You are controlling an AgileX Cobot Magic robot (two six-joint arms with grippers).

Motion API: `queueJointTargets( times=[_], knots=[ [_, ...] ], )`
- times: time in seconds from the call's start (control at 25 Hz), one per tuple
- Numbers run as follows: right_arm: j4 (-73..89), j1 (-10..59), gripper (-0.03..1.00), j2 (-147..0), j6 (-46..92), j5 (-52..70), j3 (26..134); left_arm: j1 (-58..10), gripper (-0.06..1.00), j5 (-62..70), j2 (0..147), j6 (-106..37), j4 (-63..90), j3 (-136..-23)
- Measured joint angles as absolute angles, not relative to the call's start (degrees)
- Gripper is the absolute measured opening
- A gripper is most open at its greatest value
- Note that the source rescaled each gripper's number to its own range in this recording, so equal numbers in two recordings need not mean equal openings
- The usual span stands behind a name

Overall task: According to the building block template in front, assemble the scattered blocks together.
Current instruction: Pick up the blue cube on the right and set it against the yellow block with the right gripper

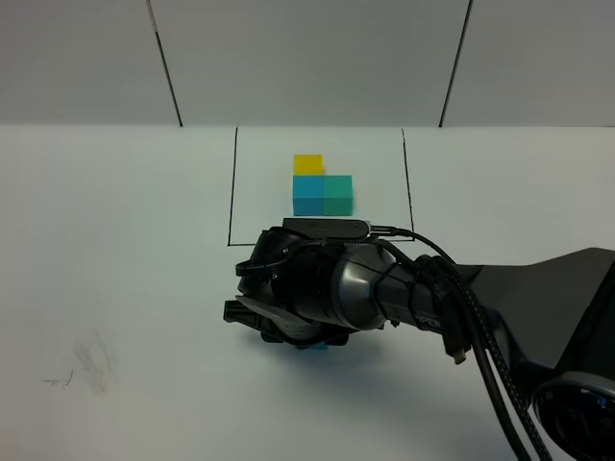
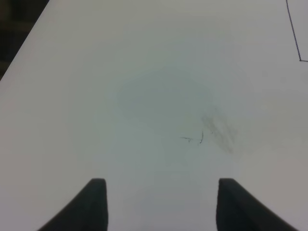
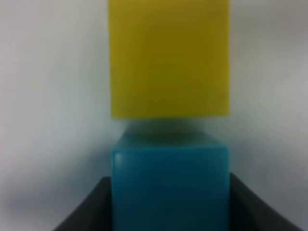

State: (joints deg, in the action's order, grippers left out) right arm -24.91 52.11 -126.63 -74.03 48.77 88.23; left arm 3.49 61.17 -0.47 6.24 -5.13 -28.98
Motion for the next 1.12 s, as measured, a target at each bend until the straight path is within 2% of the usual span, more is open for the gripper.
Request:
queueJointTargets(
  times=[0.76, 1.12],
  knots=[
    [-25.63, 50.93, 0.30, -126.93, -73.54, 46.56, 88.62, 3.49, 0.12, 61.17, -0.47, 6.24, -5.13, -28.98],
    [-22.22, 50.47, 0.30, -126.93, -63.10, 44.87, 88.81, 3.49, 0.12, 61.17, -0.47, 6.24, -5.13, -28.98]
  ],
)
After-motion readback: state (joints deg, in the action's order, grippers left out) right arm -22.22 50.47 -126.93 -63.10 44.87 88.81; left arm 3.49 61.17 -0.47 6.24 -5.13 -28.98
